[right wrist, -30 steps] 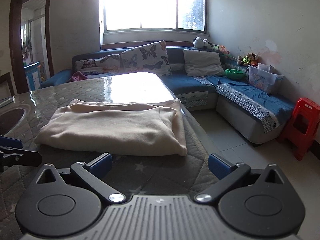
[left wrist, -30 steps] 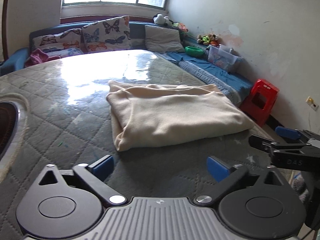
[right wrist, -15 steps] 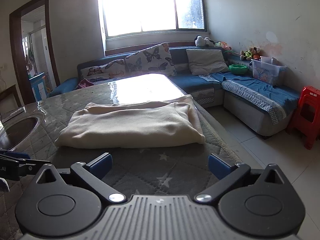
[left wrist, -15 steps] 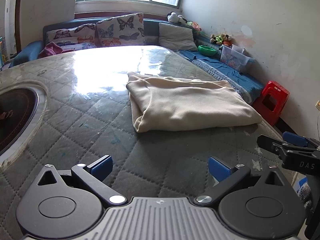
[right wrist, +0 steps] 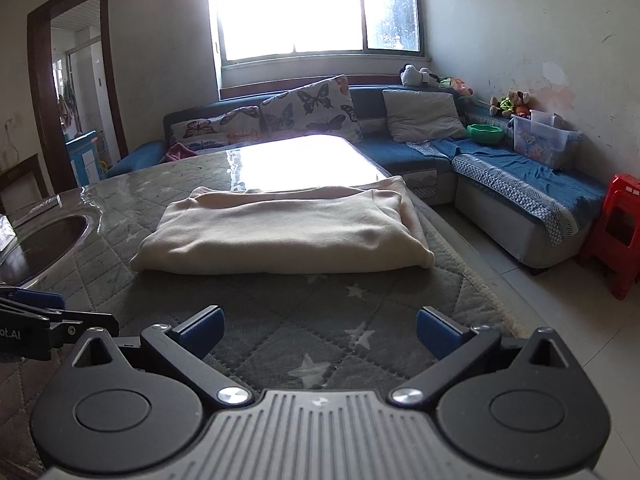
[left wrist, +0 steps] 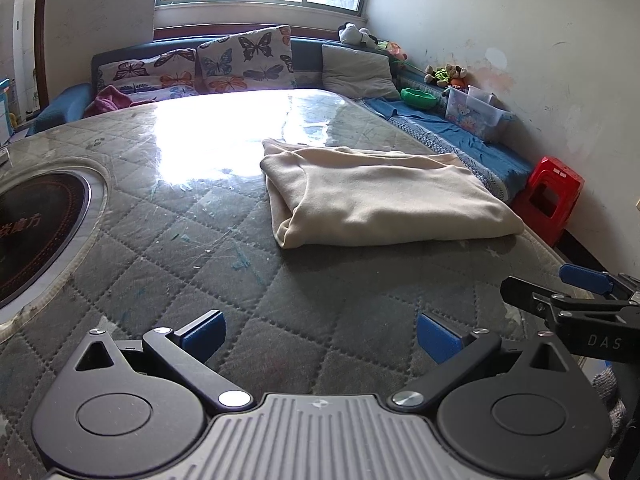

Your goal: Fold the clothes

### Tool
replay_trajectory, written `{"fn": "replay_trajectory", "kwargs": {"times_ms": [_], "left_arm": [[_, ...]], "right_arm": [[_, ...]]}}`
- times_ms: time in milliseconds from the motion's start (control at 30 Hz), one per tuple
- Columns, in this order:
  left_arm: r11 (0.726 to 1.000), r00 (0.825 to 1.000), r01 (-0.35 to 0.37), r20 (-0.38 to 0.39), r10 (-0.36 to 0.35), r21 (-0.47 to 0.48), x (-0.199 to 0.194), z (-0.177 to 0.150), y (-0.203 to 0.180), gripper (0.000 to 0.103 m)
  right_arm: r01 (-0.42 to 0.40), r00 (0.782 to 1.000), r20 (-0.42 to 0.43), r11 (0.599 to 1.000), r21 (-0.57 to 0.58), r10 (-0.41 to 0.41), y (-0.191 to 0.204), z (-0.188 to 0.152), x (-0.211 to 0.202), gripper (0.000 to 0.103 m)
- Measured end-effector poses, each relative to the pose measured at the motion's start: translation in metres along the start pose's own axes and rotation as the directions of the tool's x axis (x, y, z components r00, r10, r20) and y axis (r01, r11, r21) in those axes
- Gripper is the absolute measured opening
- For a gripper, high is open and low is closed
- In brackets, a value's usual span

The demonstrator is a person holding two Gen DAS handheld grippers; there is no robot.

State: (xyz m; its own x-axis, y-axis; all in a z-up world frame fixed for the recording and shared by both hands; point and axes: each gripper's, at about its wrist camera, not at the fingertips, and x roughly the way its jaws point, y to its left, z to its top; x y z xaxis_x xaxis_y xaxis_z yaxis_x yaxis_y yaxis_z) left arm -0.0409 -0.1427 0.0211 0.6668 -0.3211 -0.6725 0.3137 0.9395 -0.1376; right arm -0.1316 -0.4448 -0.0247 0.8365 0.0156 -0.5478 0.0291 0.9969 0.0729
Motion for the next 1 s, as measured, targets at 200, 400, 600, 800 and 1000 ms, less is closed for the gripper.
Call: {"fn": "replay_trajectory", "kwargs": {"times_ms": [200,400,600,800,1000], "left_arm": [[1.0,1.0,-0.007,-0.007,0.007,-0.011,-0.0006,-0.0028,0.0018,0.103],[1.0,1.0,-0.01,-0.008,0.01,-0.003,-0.0011,-0.0062,-0.0004,0.103],[1.0,1.0,-0.014,-0.01,0.014,0.003,-0.0014,-0.0076,-0.0031,0.103],[1.0,1.0,-0.014,-0.012,0.014,0.002,-0.0011,-0.0083,-0.0041,0.103],[1.0,1.0,-0.008,-0.02,0.008,0.007,-0.0013,-0.0098,-0.0062,0.103]], "right_arm": [[0.006,1.0,-0.006,1.0,-0.003,-0.006,0.0017,-0.0015,-0.0018,0.103],[0.025,1.0,-0.018,1.0,-0.007,-0.025,0.003,-0.0041,-0.0009,0.103],[0.023,1.0,-0.021,1.0,-0.01,-0.023,0.0056,-0.006,-0.001,0.103],[0.018,1.0,-0.023,1.0,-0.006,-0.019,0.006,-0.0069,-0.002,0.103],[0.014,1.0,-0.022,1.0,-0.01,-0.015,0.0077,-0.0078,-0.0024,0.103]]}}
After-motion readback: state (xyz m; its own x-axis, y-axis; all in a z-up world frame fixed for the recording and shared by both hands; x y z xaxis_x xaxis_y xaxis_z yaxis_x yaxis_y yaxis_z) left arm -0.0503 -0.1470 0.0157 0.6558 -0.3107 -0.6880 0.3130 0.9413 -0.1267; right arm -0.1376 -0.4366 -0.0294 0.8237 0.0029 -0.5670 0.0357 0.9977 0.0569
